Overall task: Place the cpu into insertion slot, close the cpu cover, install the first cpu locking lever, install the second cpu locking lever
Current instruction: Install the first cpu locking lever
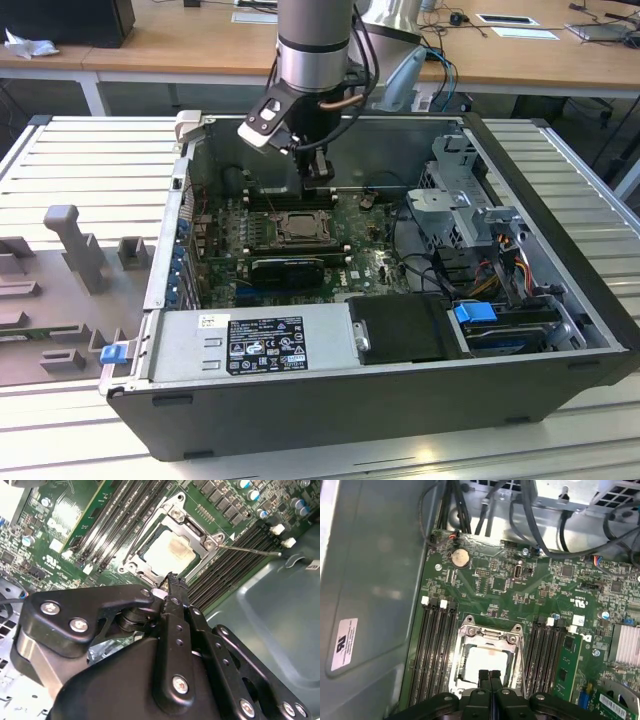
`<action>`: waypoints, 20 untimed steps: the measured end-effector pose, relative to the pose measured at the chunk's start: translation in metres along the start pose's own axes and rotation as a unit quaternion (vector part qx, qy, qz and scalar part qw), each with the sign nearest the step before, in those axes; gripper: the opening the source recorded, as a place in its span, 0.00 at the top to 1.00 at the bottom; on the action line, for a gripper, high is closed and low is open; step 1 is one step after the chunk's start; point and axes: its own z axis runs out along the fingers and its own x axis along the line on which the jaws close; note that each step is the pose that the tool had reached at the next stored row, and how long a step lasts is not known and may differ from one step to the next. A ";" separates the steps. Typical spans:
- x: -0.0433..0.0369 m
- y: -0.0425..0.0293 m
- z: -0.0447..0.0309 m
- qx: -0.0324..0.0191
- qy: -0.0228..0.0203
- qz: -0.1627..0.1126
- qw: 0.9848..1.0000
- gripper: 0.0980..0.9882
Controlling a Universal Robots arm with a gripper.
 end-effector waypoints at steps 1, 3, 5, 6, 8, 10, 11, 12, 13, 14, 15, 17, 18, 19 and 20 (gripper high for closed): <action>0.0000 0.0000 0.0000 0.000 0.000 -0.008 1.000 0.99; 0.0000 0.0000 0.0000 0.001 0.001 -0.026 1.000 0.99; 0.0000 0.0000 0.0000 0.001 0.001 -0.043 0.999 0.99; 0.0000 0.0000 0.0000 0.001 0.002 -0.052 0.999 0.99; 0.0000 0.0000 0.0000 0.002 0.002 -0.071 0.998 0.99; 0.0000 0.0000 0.0000 0.002 0.003 -0.082 0.997 0.99; 0.0000 0.0000 0.0000 0.002 0.003 -0.089 0.996 0.99; 0.0000 0.0000 0.0000 0.002 0.003 -0.094 0.996 0.99; 0.0000 0.0000 0.0000 0.002 0.003 -0.104 0.995 0.99; 0.0000 0.0000 0.0000 0.002 0.003 -0.110 0.994 0.99; 0.0000 0.0000 0.0000 0.003 0.003 -0.114 0.994 0.99; 0.0000 0.0000 0.0000 0.003 0.004 -0.120 0.993 0.99; 0.0000 0.0000 0.0000 0.003 0.004 -0.124 0.992 0.99; 0.0000 0.0000 0.0000 0.003 0.004 -0.127 0.992 0.99; 0.0000 0.0000 0.0000 0.003 0.004 -0.130 0.992 0.99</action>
